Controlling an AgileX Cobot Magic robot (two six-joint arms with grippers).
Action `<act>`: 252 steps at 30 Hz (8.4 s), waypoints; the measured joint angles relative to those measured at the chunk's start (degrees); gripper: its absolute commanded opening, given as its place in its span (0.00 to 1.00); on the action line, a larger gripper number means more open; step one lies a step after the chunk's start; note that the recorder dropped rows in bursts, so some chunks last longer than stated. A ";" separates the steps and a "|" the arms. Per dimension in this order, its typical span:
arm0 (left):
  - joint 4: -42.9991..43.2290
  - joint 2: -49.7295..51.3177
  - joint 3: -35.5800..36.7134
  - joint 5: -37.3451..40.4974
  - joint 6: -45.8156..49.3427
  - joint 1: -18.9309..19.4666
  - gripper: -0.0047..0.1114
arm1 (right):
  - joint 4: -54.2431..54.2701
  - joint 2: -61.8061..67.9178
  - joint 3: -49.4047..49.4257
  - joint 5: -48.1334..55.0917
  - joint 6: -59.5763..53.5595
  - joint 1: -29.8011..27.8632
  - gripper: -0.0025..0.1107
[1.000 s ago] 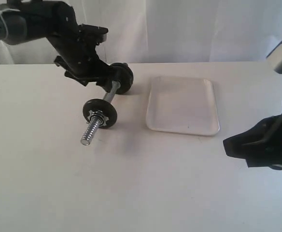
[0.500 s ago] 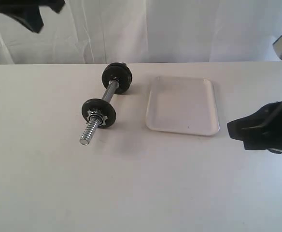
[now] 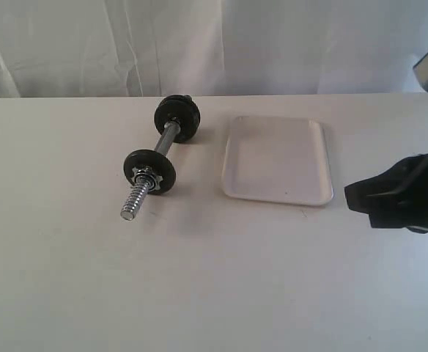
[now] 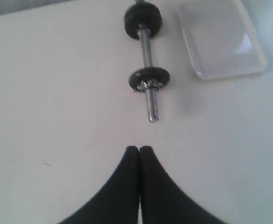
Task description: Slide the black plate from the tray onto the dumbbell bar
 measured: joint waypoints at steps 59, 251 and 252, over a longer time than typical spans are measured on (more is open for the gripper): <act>-12.45 -57.76 38.90 0.02 -5.32 30.11 0.04 | -0.38 -0.09 0.00 -0.92 -0.08 0.00 0.02; -1.85 -57.84 86.56 -52.56 6.04 25.63 0.04 | -40.58 -50.80 41.32 -26.51 29.96 -9.00 0.02; -1.85 -57.84 86.56 -52.56 6.04 25.53 0.04 | -40.58 -50.80 41.32 -26.51 30.07 -9.00 0.02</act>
